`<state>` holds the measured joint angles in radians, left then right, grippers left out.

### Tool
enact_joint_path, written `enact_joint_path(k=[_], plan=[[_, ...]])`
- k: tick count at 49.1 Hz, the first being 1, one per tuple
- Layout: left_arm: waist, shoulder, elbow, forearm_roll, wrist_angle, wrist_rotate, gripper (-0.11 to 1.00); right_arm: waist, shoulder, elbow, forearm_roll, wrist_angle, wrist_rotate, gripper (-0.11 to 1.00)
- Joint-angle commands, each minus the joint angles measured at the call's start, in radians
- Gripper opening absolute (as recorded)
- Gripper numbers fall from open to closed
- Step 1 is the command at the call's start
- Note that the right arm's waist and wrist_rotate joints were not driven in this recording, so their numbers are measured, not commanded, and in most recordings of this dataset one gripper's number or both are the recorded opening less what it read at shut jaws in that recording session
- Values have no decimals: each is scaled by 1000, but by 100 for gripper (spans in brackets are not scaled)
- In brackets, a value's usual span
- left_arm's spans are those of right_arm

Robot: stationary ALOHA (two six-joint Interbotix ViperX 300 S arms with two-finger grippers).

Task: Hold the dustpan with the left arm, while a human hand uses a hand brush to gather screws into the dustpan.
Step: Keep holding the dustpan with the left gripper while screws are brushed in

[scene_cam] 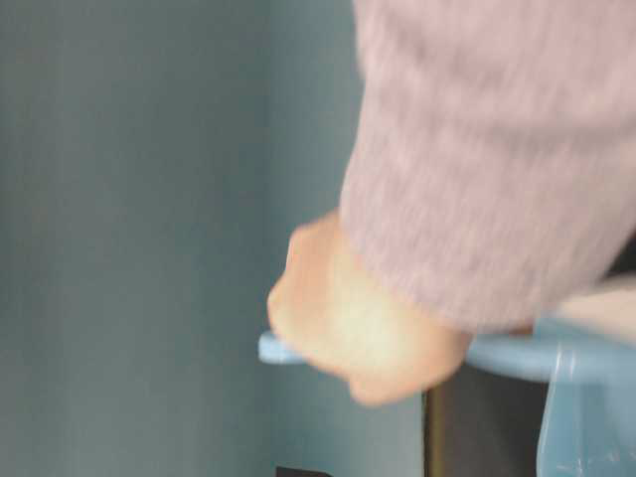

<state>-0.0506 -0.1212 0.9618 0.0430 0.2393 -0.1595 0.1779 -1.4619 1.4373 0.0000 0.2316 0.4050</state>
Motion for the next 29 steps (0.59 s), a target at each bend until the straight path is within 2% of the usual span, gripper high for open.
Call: enact_joint_path(k=[1, 20, 29], plan=[[6, -2, -8, 3, -17, 2, 29, 0, 5, -5, -2, -5, 0, 0], [8, 0, 32, 3, -75, -9, 29, 0, 3, -5, -2, -5, -2, 0], [9, 2, 58, 3, -140, -20, 29, 0, 3, -5, -2, -5, -2, 0]])
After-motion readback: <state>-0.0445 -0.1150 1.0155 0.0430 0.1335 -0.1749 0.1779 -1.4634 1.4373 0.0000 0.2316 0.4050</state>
